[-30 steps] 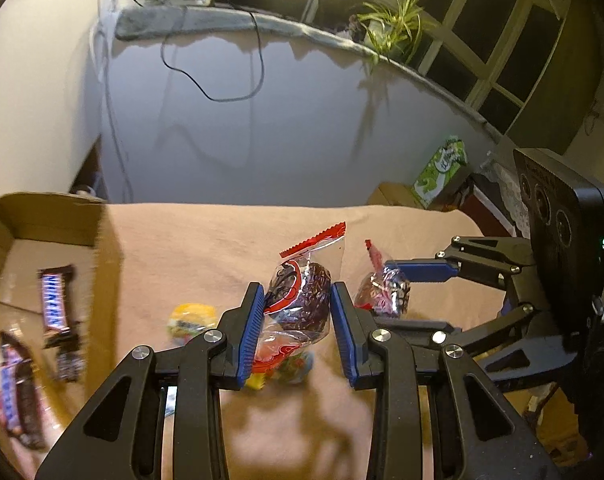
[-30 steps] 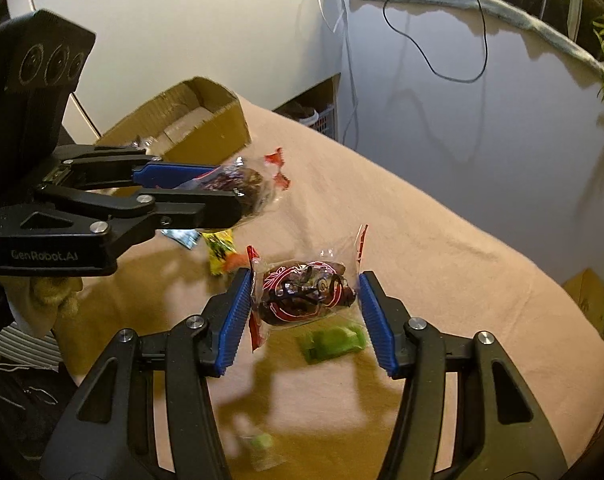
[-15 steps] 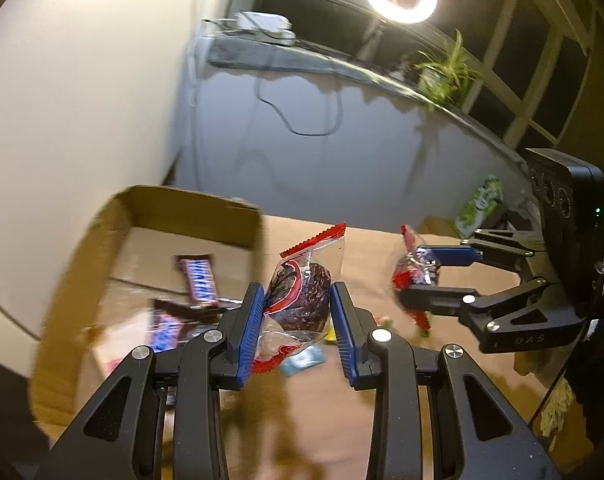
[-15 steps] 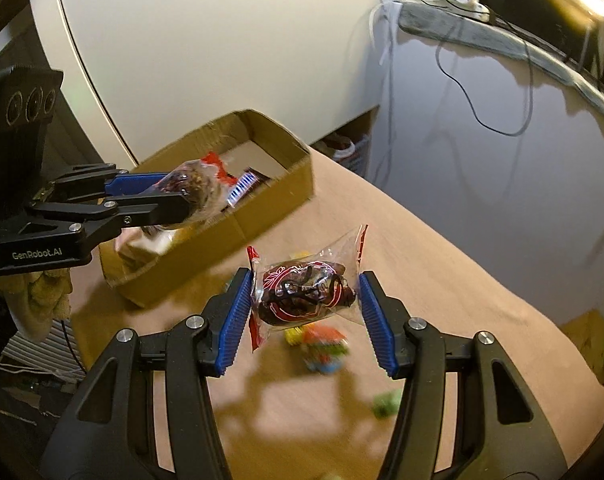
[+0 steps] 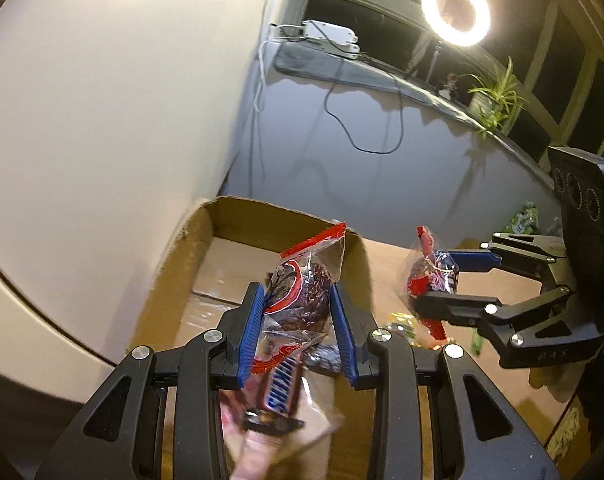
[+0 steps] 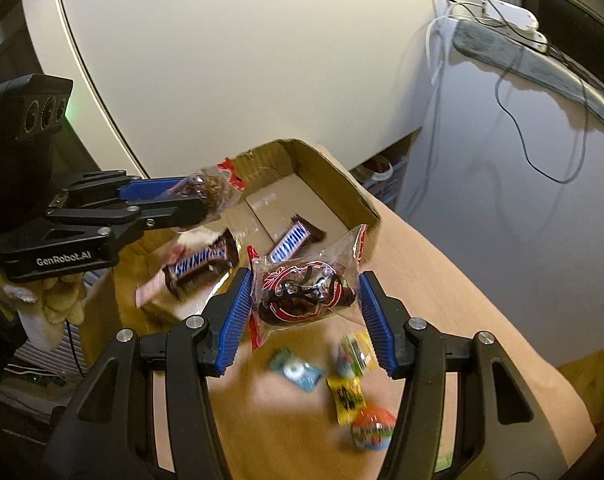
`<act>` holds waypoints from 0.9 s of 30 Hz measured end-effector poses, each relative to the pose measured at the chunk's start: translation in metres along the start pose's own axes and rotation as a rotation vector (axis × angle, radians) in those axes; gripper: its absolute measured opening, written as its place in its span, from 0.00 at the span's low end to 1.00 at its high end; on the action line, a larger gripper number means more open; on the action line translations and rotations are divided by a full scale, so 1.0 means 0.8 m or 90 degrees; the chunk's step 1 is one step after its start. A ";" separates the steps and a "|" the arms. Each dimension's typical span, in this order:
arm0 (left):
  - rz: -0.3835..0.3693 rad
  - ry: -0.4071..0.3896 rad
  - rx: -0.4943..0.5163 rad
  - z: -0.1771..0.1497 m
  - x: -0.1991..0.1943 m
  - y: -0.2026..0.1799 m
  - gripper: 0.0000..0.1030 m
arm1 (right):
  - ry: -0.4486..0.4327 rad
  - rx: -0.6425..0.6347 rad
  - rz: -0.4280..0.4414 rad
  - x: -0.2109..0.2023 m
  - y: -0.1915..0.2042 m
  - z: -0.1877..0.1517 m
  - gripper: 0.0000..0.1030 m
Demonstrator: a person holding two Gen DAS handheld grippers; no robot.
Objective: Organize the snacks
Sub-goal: 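Carry a meat bag in each gripper over the cardboard box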
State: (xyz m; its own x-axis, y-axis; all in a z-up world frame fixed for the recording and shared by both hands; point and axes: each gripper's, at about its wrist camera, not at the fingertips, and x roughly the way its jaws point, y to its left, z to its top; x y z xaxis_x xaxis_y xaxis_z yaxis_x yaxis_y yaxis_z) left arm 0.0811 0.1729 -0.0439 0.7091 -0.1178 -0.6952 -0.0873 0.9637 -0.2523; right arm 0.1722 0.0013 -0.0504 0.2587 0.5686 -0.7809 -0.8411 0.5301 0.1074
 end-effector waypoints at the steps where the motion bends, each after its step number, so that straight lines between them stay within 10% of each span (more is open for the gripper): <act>1: 0.001 0.001 -0.002 0.001 0.003 0.002 0.32 | 0.001 -0.002 0.002 0.004 0.002 0.004 0.55; 27: 0.028 0.041 -0.021 0.004 0.045 0.030 0.32 | 0.061 -0.048 0.030 0.096 0.016 0.031 0.57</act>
State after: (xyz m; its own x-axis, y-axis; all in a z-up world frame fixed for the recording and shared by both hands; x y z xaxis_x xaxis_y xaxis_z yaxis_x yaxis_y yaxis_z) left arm 0.1067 0.1926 -0.0731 0.6573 -0.0921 -0.7479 -0.1412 0.9599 -0.2423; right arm 0.1932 0.0671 -0.0935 0.1735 0.5271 -0.8319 -0.8856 0.4531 0.1024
